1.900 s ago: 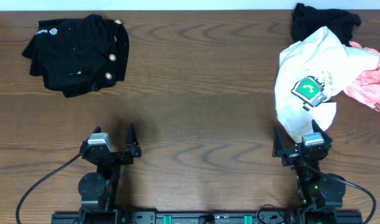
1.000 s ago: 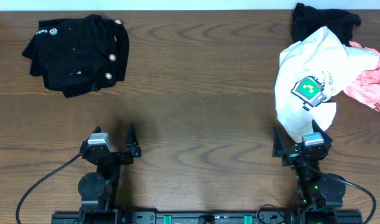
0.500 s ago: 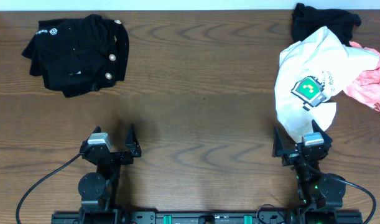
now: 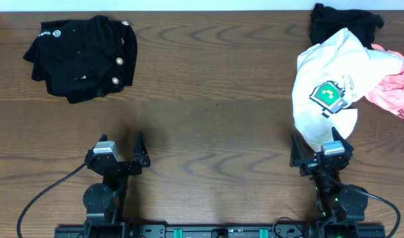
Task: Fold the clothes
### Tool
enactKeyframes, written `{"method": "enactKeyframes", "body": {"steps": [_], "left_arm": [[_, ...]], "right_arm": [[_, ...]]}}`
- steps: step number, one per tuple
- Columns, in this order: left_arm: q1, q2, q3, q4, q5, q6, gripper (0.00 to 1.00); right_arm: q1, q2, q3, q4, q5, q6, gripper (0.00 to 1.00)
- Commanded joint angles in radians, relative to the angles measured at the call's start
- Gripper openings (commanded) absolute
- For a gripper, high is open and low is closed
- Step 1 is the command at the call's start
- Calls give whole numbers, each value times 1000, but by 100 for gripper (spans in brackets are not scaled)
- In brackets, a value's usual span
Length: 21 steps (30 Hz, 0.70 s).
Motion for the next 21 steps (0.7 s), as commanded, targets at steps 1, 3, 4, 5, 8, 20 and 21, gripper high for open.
{"method": "enactKeyframes", "body": {"steps": [1,3,4,5,8,20,21], "left_arm": [[5,-7,-24,4,15,-9,98],[5,-7,-24,49,60,-9,98],[5,-7,-24,73,93,-9,98],[5,-7,-24,97,128,-9,98],[5,-4,-10,183,229,-36,98],[5,495,422,79,339,-69,98],[5,562,487,35,364,-69,98]], "right_arm": [[-9,-6,-2,64,-144,38,99],[-9,-6,-2,111,-214,38,99],[-9,-6,-2,122,-217,39,99],[-9,-6,-2,129,-217,43,99],[-9,-3,15,142,-216,156,99],[-9,481,489,-60,-211,198,99],[-9,544,542,-92,-212,198,99]]}}
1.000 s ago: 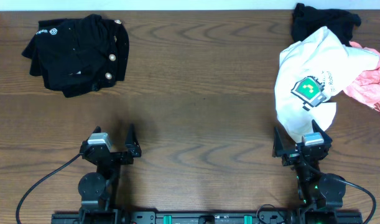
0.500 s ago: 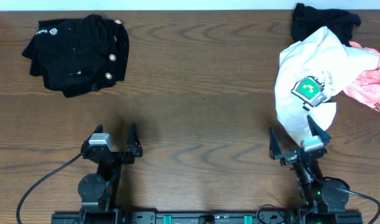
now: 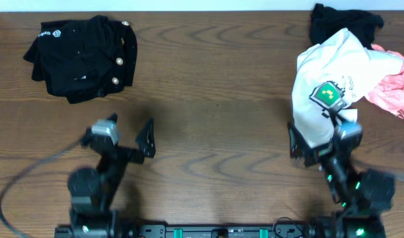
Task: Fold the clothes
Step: 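Reach the right gripper to the white t-shirt and grasp it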
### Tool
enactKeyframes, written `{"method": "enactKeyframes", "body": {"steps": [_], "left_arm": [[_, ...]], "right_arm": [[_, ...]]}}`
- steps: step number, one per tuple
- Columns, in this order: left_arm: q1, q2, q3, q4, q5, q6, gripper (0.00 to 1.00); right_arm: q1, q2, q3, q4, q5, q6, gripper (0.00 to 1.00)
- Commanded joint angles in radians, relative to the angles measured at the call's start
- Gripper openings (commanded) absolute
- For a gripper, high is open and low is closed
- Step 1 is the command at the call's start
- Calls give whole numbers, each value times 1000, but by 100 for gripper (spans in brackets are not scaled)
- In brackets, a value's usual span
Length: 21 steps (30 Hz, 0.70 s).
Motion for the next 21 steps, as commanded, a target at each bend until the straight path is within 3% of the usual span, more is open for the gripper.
{"method": "enactKeyframes", "body": {"steps": [1,9,18,21], "left_arm": [[5,197,206,-91,121,-12,98],[-35,639,669,-514,201,-7,98],[-137,894,711,-492,206,-21,98],[-157,970,711,-491,224,-115,98]], "right_arm": [[-9,191,167,-74,-7,19,99],[-9,595,461,-337,-27,20,99],[-9,766,468,-447,-45,-44,99],[-10,790,468,-500,39,-14,99]]}}
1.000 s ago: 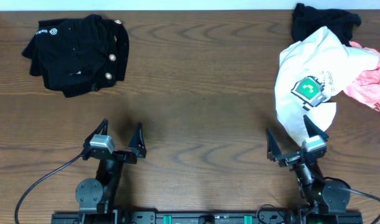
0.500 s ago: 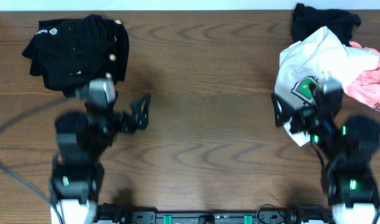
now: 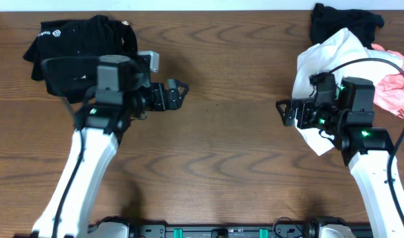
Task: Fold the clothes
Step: 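Reach the right gripper to the white t-shirt and grasp it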
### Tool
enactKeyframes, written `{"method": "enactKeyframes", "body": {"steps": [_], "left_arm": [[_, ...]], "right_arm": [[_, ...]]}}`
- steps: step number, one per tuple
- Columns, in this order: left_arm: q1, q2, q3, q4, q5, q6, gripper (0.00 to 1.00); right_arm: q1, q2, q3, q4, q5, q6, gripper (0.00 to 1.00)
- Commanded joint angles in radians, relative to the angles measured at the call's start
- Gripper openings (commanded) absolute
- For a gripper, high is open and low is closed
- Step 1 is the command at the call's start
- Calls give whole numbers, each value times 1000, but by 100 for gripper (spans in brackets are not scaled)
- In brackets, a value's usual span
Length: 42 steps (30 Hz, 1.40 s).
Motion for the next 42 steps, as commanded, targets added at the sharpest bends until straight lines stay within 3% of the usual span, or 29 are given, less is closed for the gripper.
{"method": "enactKeyframes", "body": {"steps": [1,4,7,16,24,29,32,36,37,42], "left_arm": [[-24,72,12,8,26,-88,98],[-63,129,12,36,52,-65,98],[-127,169,12,67,63,-24,98],[-307,186,12,238,-41,-23,98],[-457,186,12,259,-380,-23,98],[-492,186,12,269,-489,-23,98],[-492,186,12,267,-489,-23,98],[-492,186,12,265,-490,-22,98],[-492,186,12,264,-497,-23,99],[-490,186,12,253,-512,-22,98]], "right_arm": [[-13,21,21,-39,114,57,99],[-38,31,20,-105,288,263,99],[-90,31,6,-152,339,369,99],[-218,31,-90,-127,339,418,99],[-287,31,-226,6,335,420,93],[-285,31,-294,135,317,417,88],[-283,31,-332,211,308,418,82],[-283,31,-370,276,304,418,48],[-283,31,-377,281,304,423,45],[-283,37,-400,283,305,423,49]]}}
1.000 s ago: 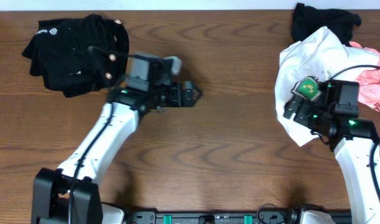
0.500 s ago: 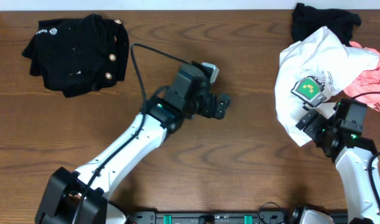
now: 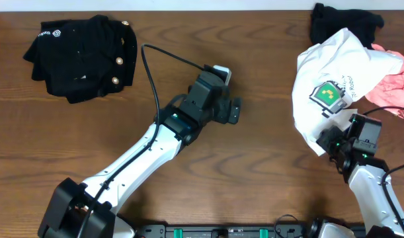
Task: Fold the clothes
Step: 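Reach the right gripper to the white t-shirt and grasp it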
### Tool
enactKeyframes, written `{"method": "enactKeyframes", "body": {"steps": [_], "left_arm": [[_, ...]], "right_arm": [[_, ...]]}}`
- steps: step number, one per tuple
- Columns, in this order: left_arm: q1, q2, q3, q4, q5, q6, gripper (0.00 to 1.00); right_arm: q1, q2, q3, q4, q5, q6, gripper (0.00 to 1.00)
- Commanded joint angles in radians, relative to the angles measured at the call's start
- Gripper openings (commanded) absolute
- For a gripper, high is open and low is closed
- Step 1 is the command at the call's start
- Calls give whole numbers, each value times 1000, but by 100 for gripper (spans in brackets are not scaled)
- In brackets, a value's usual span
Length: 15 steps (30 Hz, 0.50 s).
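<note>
A white T-shirt (image 3: 334,73) with a green print lies crumpled at the right, on top of a black garment (image 3: 344,23) and a pink one (image 3: 395,92). Another black garment (image 3: 82,56) with gold buttons lies at the far left. My left gripper (image 3: 234,110) reaches over the bare middle of the table, open and holding nothing. My right gripper (image 3: 327,140) is low at the white shirt's near corner; its camera body hides the fingers, so contact with the cloth cannot be judged.
The dark wooden table (image 3: 254,172) runs across the whole view. The left arm (image 3: 142,158) stretches diagonally from the near left to the middle, its cable looping above it. The arm bases stand along the near edge.
The left gripper has moved right, from beside the buttoned black garment to the table's middle. The right gripper has moved back and down, from beside the white shirt's left edge to its near corner.
Both arms were folded at the near edge, grippers open. Then both were lifted slightly. Then the left stood by the black garment and the right by the white shirt's left side. Now the left is mid-table and the right at the shirt's near corner. The clothes have not moved.
</note>
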Motion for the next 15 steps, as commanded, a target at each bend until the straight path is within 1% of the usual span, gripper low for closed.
{"method": "enactKeyframes", "body": {"steps": [1,2,3,4,5,7,9,11,12,13,14,15], "left_arm": [[3,-3,11,-6,-30,10,99],[3,-3,11,-8,-30,10,98],[3,-3,11,-10,-30,9,99],[3,-3,11,-13,-30,9,98],[3,-3,11,-16,-30,10,98],[3,-3,11,-21,-30,9,98],[3,-3,11,-26,-30,9,99],[3,-3,11,-31,-30,9,99],[3,-3,11,-32,-30,9,99],[3,-3,11,-32,-30,9,99],[3,-3,11,-32,-31,9,99],[3,-3,11,-32,-34,9,100]], "right_arm": [[-6,11,-19,5,-3,8,56],[-6,16,-21,7,-3,11,63],[-6,23,-23,10,-3,18,67],[-6,32,-24,14,-3,18,67],[-6,44,-24,23,-4,18,66],[-6,74,-28,52,-4,18,59],[-6,113,-29,86,-22,18,57],[-6,154,-29,116,-52,18,46],[-6,173,-29,129,-68,18,38],[-6,186,-29,141,-82,17,27],[-6,193,-29,151,-97,16,8],[-6,194,-29,161,-114,12,1]]}}
